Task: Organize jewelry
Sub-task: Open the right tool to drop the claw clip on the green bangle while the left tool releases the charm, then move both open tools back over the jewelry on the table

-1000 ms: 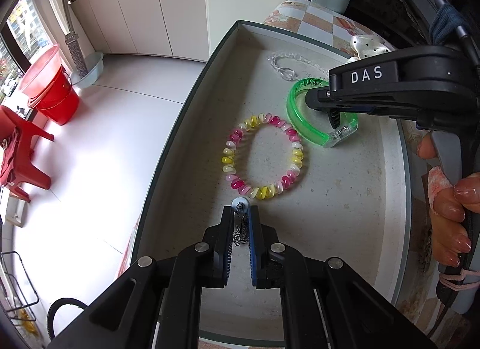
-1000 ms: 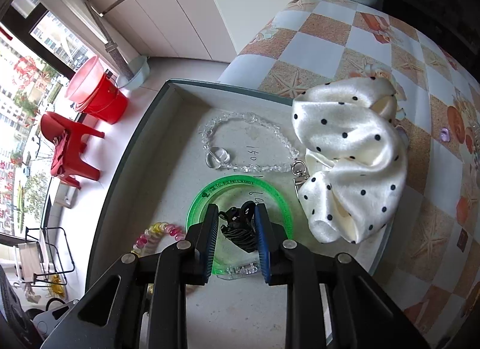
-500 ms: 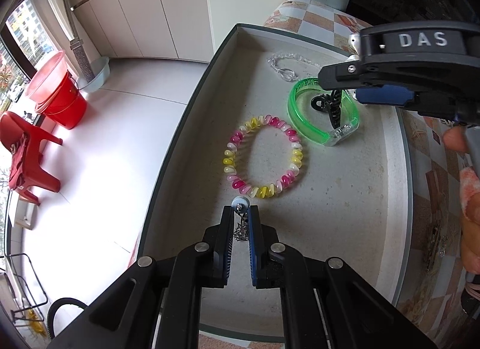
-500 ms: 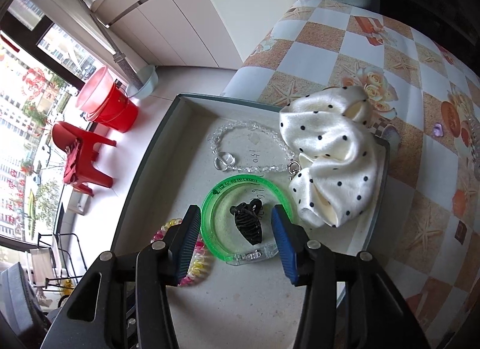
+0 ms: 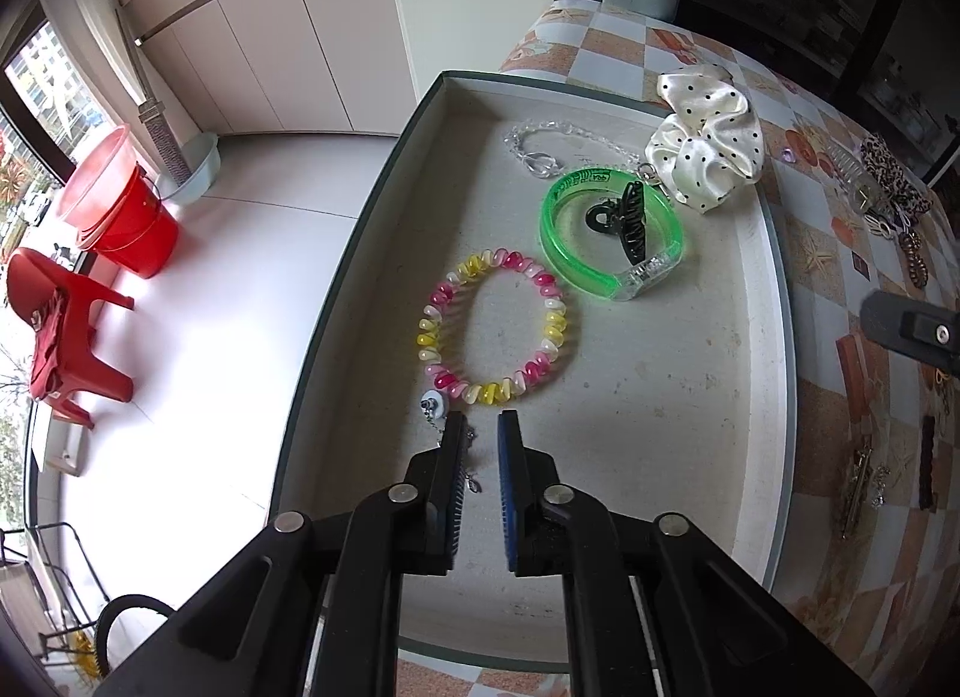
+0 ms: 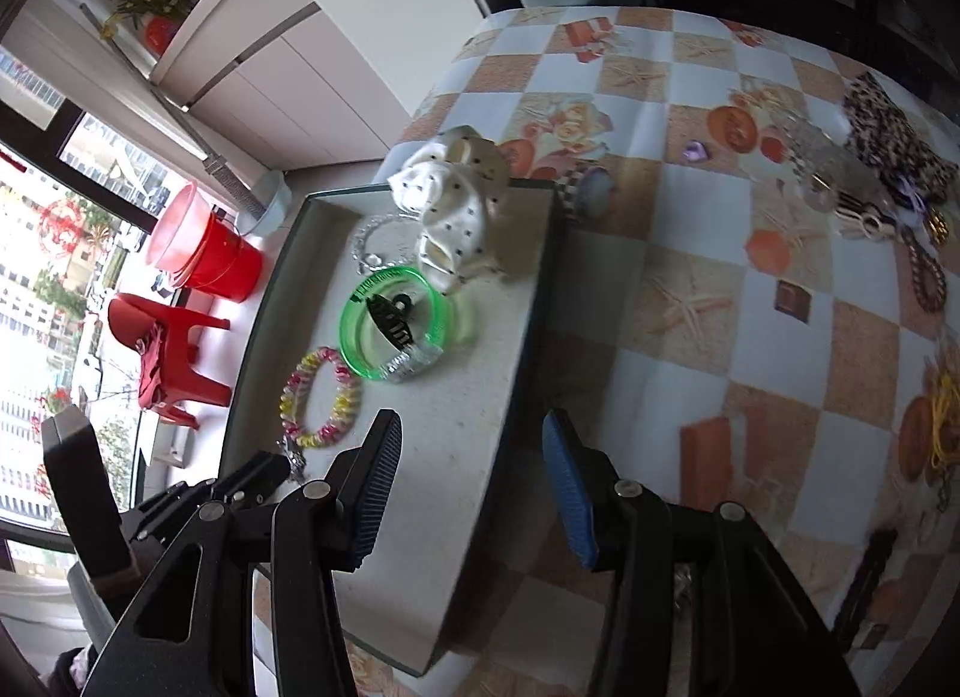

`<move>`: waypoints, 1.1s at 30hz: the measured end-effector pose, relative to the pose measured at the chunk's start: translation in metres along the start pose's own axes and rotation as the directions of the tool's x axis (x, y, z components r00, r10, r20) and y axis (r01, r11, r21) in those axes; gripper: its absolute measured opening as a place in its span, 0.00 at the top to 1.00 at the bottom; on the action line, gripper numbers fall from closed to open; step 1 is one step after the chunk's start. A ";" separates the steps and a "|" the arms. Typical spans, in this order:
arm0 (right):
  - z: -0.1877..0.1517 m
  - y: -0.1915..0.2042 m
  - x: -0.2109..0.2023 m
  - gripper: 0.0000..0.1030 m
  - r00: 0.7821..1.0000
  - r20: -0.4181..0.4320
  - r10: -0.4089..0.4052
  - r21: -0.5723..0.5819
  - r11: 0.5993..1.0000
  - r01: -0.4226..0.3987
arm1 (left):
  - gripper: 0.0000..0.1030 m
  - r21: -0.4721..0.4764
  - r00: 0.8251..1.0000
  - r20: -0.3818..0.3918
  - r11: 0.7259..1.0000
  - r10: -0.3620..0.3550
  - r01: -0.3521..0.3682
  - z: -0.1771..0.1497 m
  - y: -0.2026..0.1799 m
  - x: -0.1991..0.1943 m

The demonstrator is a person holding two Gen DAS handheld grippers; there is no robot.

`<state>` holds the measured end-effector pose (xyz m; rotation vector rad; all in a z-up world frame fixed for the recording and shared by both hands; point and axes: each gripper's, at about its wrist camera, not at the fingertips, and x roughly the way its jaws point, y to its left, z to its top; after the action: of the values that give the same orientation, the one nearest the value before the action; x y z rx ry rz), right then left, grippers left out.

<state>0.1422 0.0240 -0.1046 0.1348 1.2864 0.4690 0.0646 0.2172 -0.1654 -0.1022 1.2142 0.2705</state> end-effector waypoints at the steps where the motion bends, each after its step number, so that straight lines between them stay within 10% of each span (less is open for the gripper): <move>1: -0.006 -0.010 -0.006 0.49 1.000 -0.001 -0.006 0.020 1.000 0.006 | 0.14 0.002 1.000 0.000 1.000 0.007 -0.007 0.000 -0.002 -0.001; 3: -0.018 -0.026 -0.014 0.48 1.000 -0.003 -0.021 0.054 0.998 0.021 | 0.00 0.009 0.998 0.053 0.999 0.046 -0.047 -0.003 -0.007 -0.012; 18: -0.085 -0.150 -0.068 0.08 0.986 -0.011 -0.169 0.302 0.939 0.164 | 0.00 0.203 0.997 0.069 0.979 -0.044 0.030 0.001 -0.107 -0.045; 33: -0.114 -0.197 -0.083 0.08 0.980 -0.046 -0.195 0.353 0.914 0.199 | 0.00 0.351 0.986 -0.029 0.921 -0.167 0.167 -0.031 -0.197 -0.036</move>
<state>0.0693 -0.2052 -0.1331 0.3036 1.3696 0.0588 0.0756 0.0146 -0.1557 0.1071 1.2268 -0.0996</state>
